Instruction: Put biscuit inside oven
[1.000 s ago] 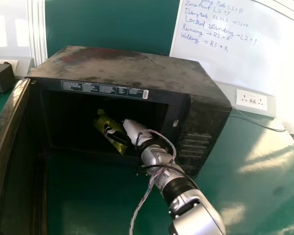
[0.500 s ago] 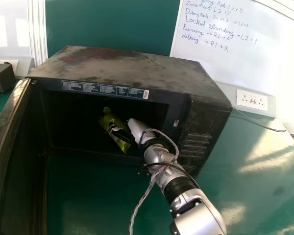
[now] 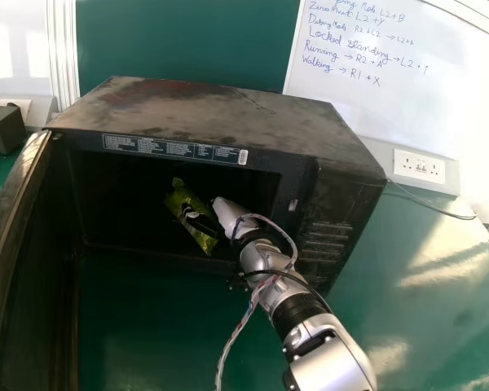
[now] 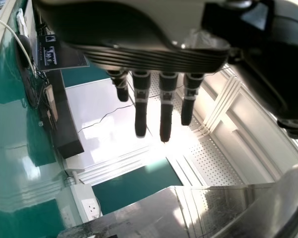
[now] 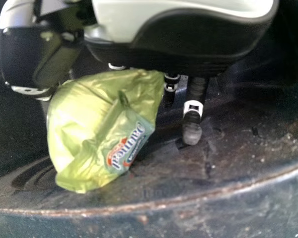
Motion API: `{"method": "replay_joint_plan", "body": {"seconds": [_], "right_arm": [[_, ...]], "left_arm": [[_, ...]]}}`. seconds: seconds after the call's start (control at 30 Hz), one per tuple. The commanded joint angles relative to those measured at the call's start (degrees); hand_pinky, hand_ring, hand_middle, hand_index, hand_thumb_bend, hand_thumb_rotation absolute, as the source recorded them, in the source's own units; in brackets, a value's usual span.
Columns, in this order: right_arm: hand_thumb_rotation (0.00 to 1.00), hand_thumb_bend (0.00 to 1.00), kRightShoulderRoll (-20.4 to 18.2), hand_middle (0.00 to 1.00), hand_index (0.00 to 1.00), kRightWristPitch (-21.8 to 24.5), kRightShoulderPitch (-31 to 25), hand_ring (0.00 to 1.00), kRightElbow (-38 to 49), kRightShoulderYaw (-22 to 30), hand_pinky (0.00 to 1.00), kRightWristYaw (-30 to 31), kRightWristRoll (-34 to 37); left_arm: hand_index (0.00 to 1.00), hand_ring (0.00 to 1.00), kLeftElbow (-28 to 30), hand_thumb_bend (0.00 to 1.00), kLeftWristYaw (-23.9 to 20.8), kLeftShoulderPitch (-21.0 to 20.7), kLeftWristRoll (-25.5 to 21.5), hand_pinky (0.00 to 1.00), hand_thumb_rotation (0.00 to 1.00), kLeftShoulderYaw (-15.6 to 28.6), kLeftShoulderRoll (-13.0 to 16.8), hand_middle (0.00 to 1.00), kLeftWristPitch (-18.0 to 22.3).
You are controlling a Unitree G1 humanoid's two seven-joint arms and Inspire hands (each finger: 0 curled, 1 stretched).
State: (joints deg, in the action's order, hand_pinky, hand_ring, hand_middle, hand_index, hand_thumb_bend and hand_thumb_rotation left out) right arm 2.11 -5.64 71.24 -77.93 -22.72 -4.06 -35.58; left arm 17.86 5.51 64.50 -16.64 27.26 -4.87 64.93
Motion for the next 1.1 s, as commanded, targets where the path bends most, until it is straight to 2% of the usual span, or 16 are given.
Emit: {"method": "replay_joint_plan", "body": {"seconds": [0.0, 0.07, 0.1, 0.13, 0.17, 0.27, 0.37, 0.43, 0.5, 0.57, 0.6, 0.67, 0.77, 0.8, 0.9, 1.07], "right_arm": [[0.00, 0.51, 0.7, 0.49, 0.50, 0.7, 0.3, 0.47, -1.0, 0.1, 0.38, 0.5, 0.1], [0.00, 0.52, 0.7, 0.49, 0.50, 0.7, 0.3, 0.52, -1.0, 0.0, 0.41, 0.6, 0.1], [0.03, 0.52, 0.7, 0.55, 0.50, 0.6, 0.2, 0.53, -0.9, 0.1, 0.42, 0.6, 0.2], [0.02, 0.64, 0.7, 0.60, 0.57, 0.5, 0.2, 0.55, -0.9, 0.3, 0.43, 0.7, 0.3], [0.03, 0.73, 0.7, 0.64, 0.62, 0.5, 0.2, 0.56, -0.9, 0.3, 0.43, 0.6, 0.3], [0.07, 0.81, 0.7, 0.69, 0.67, 0.4, 0.0, 0.61, -0.9, 0.0, 0.46, 0.4, 0.1], [0.09, 0.82, 0.7, 0.74, 0.71, 0.3, -0.1, 0.66, -0.9, -0.4, 0.50, 0.1, -0.3], [0.10, 0.81, 0.8, 0.77, 0.74, 0.1, -0.2, 0.71, -0.9, -0.4, 0.54, 0.0, -0.4], [0.15, 0.82, 0.9, 0.81, 0.78, -0.2, -0.3, 0.77, -0.9, -1.0, 0.61, -0.4, -1.0], [0.17, 0.82, 1.0, 0.85, 0.81, -0.5, -0.4, 0.82, -0.8, -1.2, 0.67, -0.5, -1.1], [0.19, 0.82, 1.1, 0.86, 0.82, -0.8, -0.5, 0.83, -0.7, -1.3, 0.68, -0.7, -1.2], [0.22, 0.84, 1.2, 0.89, 0.85, -1.1, -0.7, 0.86, -0.7, -1.4, 0.70, -0.9, -1.3], [0.29, 0.86, 1.4, 0.91, 0.88, -1.5, -0.9, 0.88, -0.7, -1.5, 0.72, -0.6, -1.3], [0.32, 0.86, 1.5, 0.91, 0.89, -1.8, -1.1, 0.88, -0.6, -1.2, 0.72, -0.4, -1.0], [0.37, 0.88, 1.7, 0.93, 0.90, -3.6, -1.9, 0.89, -0.5, 0.2, 0.74, 0.3, 0.6], [0.41, 0.91, 2.7, 0.93, 0.90, -7.3, -3.4, 0.90, 0.1, 0.7, 0.76, -0.3, 1.4]], "left_arm": [[0.90, 0.80, 0.3, 0.81, 0.5, 1.5, -0.9, 0.91, 0.85, -0.8, -1.0, 0.79, -0.6], [0.90, 0.77, 0.1, 0.80, 0.4, 1.6, 0.0, 0.91, 0.85, 0.1, -1.5, 0.78, -1.2], [0.91, 0.77, 0.4, 0.80, 0.2, 1.8, 0.5, 0.91, 0.85, 0.4, -1.9, 0.78, -1.7], [0.90, 0.76, 0.9, 0.80, 0.1, 2.1, 0.8, 0.87, 0.84, 0.4, -2.3, 0.77, -2.4], [0.90, 0.76, 1.3, 0.80, -0.1, 2.3, 1.1, 0.88, 0.83, 0.5, -2.6, 0.77, -2.8], [0.91, 0.77, 2.4, 0.80, -0.4, 2.7, 2.0, 0.88, 0.82, 0.7, -3.4, 0.80, -3.8], [0.90, 0.76, 3.3, 0.81, -0.3, 3.4, 2.1, 0.79, 0.83, 0.1, -3.2, 0.80, -4.0], [0.90, 0.80, 3.3, 0.80, 0.0, 3.4, 2.4, 0.79, 0.82, 0.1, -2.9, 0.83, -3.5], [0.90, 0.77, 3.8, 0.81, 0.2, 3.8, 2.8, 0.77, 0.83, -0.1, -2.9, 0.81, -3.9], [0.89, 0.79, 3.8, 0.79, 0.5, 4.1, 2.9, 0.82, 0.82, -0.2, -2.5, 0.84, -3.8], [0.89, 0.77, 3.7, 0.79, 0.6, 4.1, 3.1, 0.79, 0.82, -0.2, -2.4, 0.82, -3.7], [0.88, 0.67, 3.8, 0.79, 0.8, 4.1, 3.0, 0.62, 0.82, -0.3, -2.3, 0.72, -3.9], [0.89, 0.75, 4.3, 0.79, 0.8, 4.3, 3.3, 0.64, 0.84, -0.3, -2.4, 0.80, -4.4], [0.89, 0.72, 4.5, 0.79, 0.8, 4.3, 3.5, 0.60, 0.83, -0.2, -2.5, 0.80, -4.7], [0.91, 0.81, 4.9, 0.79, 1.1, 4.7, 3.0, 0.83, 0.83, -0.7, -2.2, 0.86, -5.0], [0.92, 0.87, 4.8, 0.79, 1.4, 5.0, 2.4, 0.98, 0.83, -0.9, -1.5, 0.92, -5.3]]}}
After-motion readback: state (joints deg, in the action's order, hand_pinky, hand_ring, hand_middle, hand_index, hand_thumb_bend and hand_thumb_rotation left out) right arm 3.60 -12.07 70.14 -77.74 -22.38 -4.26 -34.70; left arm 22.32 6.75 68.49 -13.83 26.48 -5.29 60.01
